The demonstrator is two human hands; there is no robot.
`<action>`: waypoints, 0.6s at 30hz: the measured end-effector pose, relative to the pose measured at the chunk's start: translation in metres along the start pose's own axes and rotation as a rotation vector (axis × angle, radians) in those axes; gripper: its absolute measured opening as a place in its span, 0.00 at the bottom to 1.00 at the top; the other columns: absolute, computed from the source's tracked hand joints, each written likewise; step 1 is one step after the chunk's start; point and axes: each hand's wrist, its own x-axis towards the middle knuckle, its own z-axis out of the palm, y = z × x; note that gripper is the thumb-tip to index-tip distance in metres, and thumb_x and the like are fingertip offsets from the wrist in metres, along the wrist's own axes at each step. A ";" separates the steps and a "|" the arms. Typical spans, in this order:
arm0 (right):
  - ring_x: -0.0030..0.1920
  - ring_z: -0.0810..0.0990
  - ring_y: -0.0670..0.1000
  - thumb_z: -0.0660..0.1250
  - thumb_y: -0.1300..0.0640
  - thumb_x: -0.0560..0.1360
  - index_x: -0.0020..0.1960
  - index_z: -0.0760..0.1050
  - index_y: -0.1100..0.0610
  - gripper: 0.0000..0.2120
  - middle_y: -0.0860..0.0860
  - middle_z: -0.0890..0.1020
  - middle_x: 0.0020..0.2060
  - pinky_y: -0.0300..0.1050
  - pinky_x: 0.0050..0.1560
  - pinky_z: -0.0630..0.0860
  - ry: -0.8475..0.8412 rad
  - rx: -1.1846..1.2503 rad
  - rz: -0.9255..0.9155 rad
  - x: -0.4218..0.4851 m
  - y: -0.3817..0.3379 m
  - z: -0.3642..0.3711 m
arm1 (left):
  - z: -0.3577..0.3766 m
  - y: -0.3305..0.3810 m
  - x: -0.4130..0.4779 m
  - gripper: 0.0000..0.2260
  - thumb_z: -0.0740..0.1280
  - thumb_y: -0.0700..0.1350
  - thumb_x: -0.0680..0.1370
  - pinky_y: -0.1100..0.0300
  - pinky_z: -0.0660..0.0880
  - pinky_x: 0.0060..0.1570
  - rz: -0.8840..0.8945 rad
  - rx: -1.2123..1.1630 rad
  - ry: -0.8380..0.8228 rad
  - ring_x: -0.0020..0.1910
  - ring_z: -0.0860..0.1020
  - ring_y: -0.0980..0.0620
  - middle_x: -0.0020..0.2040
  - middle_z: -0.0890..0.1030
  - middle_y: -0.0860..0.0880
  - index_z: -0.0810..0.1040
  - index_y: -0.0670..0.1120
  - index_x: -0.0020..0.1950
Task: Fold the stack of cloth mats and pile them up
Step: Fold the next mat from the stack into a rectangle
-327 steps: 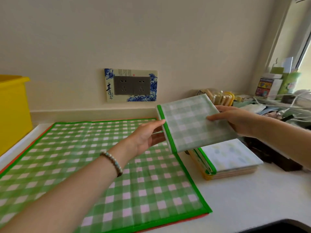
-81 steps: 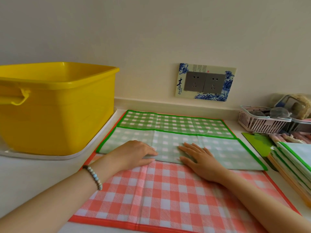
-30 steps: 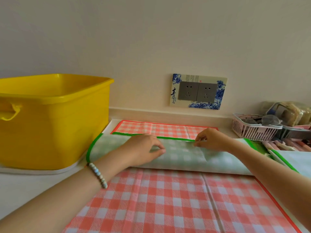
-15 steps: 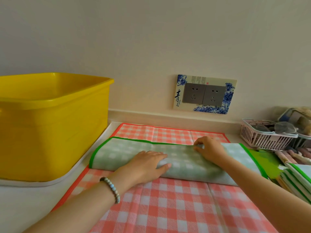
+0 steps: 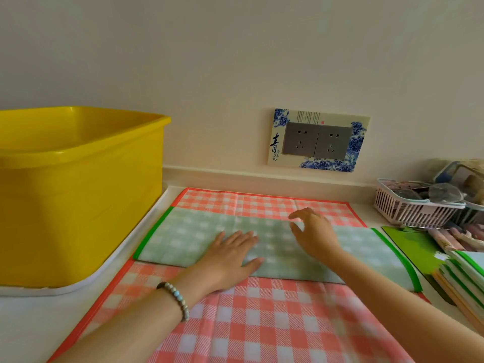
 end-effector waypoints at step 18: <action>0.76 0.48 0.49 0.46 0.37 0.79 0.76 0.52 0.45 0.27 0.46 0.52 0.77 0.50 0.74 0.44 -0.249 -0.115 0.088 -0.054 0.016 0.012 | -0.001 -0.002 -0.002 0.45 0.37 0.76 0.66 0.53 0.38 0.74 -0.007 -0.022 -0.005 0.75 0.41 0.59 0.77 0.42 0.58 0.42 0.54 0.78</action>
